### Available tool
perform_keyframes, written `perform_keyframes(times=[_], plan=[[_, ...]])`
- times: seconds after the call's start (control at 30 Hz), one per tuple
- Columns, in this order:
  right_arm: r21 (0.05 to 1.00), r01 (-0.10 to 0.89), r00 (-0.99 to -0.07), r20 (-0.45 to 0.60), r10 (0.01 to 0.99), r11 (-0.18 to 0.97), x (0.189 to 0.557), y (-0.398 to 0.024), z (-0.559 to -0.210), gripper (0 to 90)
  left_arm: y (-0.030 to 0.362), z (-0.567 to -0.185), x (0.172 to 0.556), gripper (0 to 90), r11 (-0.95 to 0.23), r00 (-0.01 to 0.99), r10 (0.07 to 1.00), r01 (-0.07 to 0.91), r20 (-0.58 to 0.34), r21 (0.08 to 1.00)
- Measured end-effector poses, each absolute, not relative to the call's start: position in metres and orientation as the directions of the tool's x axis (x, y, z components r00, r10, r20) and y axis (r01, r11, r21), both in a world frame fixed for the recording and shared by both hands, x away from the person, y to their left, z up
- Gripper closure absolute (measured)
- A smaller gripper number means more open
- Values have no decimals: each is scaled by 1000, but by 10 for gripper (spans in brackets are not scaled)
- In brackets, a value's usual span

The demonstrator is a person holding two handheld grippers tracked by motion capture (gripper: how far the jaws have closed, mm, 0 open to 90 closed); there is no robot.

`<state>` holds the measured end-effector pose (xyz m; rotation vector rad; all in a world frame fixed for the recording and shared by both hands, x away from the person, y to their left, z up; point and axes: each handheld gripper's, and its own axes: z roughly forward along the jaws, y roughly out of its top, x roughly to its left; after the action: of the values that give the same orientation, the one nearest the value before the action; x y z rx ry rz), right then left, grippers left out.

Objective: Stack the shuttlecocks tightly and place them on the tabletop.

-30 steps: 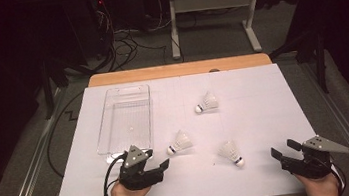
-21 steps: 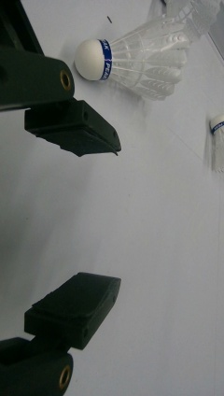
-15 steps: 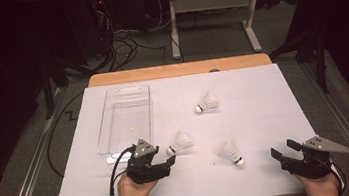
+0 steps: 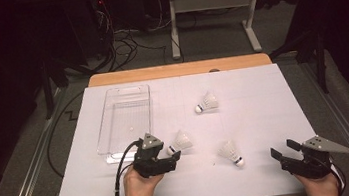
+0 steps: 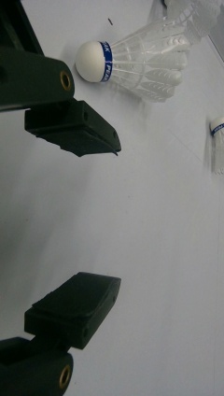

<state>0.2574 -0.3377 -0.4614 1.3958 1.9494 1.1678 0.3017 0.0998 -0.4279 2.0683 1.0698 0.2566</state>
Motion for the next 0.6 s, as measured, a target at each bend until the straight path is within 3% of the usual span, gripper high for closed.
perform_keyframes(times=[0.6], plan=[[844,521,-376,94,922,126,258,-337,-462,308,90,-422,319,331,-338,602,778,642,-179,688]])
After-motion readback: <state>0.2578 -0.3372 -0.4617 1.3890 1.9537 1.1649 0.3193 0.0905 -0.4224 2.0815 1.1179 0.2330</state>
